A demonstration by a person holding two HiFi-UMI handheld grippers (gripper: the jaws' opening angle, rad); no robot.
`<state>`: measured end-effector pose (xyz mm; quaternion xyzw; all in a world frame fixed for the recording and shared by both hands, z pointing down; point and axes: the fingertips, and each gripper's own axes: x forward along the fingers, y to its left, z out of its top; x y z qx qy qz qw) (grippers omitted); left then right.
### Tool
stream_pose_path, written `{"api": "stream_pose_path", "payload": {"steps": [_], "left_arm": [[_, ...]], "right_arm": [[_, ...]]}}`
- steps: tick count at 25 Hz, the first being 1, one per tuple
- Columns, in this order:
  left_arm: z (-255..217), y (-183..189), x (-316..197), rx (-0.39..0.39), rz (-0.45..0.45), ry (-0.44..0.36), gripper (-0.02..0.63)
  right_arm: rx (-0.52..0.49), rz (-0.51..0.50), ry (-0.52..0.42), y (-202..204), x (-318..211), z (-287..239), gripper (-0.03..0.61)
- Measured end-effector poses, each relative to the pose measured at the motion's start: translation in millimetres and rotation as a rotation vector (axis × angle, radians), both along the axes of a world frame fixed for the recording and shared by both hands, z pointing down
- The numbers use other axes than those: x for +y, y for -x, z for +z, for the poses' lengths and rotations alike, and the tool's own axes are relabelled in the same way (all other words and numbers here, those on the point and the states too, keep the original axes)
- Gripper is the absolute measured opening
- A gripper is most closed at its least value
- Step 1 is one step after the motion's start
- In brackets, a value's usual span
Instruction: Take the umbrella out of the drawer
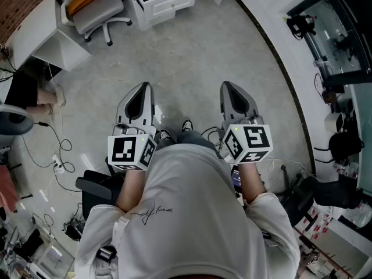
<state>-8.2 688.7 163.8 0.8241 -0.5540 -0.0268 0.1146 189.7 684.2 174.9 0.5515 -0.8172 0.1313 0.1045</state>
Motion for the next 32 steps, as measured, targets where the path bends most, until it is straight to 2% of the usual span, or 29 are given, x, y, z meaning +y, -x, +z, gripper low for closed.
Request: {"api": "stream_pose_path", "payload": {"steps": [5,10,18,24,32], "left_arm": [[7,15,11,0.001,0.029,0.004,0.015],[7,34,17,0.022,0.025,-0.004,0.015],[0,37,1,0.006,0.021,-0.026,0.016],[-3,31,-23,0.014,0.008,-0.031,0.017],[4,17,-82,-0.027,0.009,-0.019,0.017]], "right_arm": [[0.011,0.018,-0.017,15,11,6,0.023],[-0.059,-0.002,-0.035,38,18,2,0.025],[-0.037,-0.004,-0.025,43,-2,5,0.025],[-0.043,-0.027,-0.027,41,-31,6,0.025],[-0.051,-0.064,-0.021,37,-97,11,0.025]]}}
